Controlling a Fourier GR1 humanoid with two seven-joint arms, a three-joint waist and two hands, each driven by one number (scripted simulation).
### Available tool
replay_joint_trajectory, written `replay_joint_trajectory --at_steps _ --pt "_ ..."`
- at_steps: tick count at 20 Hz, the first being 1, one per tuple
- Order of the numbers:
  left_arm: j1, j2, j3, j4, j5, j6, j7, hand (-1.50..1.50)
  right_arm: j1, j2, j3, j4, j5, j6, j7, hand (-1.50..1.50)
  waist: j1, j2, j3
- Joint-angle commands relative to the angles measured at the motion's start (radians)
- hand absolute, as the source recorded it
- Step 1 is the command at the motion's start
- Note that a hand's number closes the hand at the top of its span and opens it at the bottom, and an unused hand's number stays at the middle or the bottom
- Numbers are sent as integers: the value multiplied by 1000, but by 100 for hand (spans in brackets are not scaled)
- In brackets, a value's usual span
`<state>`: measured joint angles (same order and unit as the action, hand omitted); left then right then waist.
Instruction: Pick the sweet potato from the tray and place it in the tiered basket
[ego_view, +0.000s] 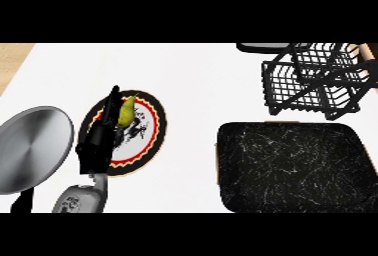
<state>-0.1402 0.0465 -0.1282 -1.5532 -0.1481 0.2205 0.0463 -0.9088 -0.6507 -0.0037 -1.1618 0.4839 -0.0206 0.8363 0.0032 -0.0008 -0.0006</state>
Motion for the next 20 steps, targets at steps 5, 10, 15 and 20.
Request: replay_joint_trajectory --at_steps 5,10,15,20 --pt "-23 22 33 -22 7 -6 42 0 97 -75 -180 -122 -5 -135 89 -150 -18 -5 1" --pt "37 35 53 -26 27 -17 1 0 275 -131 -390 -263 -158 -123 108 -150 -49 -13 2" --pt "63 37 55 -73 26 -9 28 0 562 -155 -624 -421 -338 -32 -20 -150 -75 -19 3" --pt "72 20 55 -38 -1 24 -15 0 830 -81 -857 -527 -516 109 -149 -150 -84 -15 3"
